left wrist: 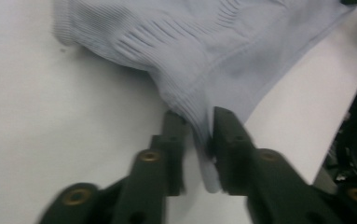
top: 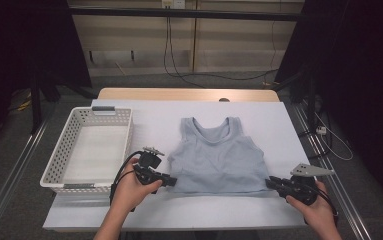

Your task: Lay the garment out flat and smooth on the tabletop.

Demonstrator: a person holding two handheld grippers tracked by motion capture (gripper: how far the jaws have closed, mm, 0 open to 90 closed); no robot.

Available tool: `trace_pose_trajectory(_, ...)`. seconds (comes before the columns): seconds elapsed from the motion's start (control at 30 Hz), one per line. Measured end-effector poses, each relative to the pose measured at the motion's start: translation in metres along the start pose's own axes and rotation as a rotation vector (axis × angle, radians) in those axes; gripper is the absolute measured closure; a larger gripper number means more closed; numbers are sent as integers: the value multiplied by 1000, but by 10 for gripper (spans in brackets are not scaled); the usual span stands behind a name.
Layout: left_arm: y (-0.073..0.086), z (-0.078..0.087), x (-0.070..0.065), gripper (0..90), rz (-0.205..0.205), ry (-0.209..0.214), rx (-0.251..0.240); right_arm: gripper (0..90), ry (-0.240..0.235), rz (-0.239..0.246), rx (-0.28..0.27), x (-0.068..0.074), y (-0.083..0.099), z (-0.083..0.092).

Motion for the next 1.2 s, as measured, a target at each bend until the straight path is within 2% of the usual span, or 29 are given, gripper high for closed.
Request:
trace_pose_trajectory(0.13,-3,1,3,545,-32,-38,-25,654,-2,-5,-32,1,-4,0)
trace_pose_trajectory(0.2,-5,0,2,498,-34,-34,-35,586,-1,-9,-39,3,-6,-1)
trace_pose_trajectory(0.3,-9,0,2,412,-64,-55,-49,517,6,1,-43,5,-8,-4)
trace_pose_trajectory(0.4,-12,0,3,363,-74,-59,-60,481,-3,7,-48,6,-9,-5)
trace_pose_trajectory(0.53,-16,-1,6,298,-77,-80,-74,412,6,-11,-66,4,-10,-5)
trace_pose_trajectory(0.63,-21,0,7,241,-102,-104,-81,362,12,-25,-83,2,-12,-4)
trace_pose_trajectory(0.9,-39,-3,7,187,-131,-113,-110,290,24,-33,-97,1,-12,-5)
trace_pose_trajectory(1.2,-53,-6,18,166,-129,-105,-123,263,24,-41,-99,0,-11,-7)
Point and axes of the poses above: each handheld gripper's, and its own axes: z roughly backward along the jaws, y roughly out of its underside, x roughly to its left, the point moved 6 cm from there along -z, roughly forward along the jaws, and after that the axes turned 3 degrees about -x, right-handed, at the moved point
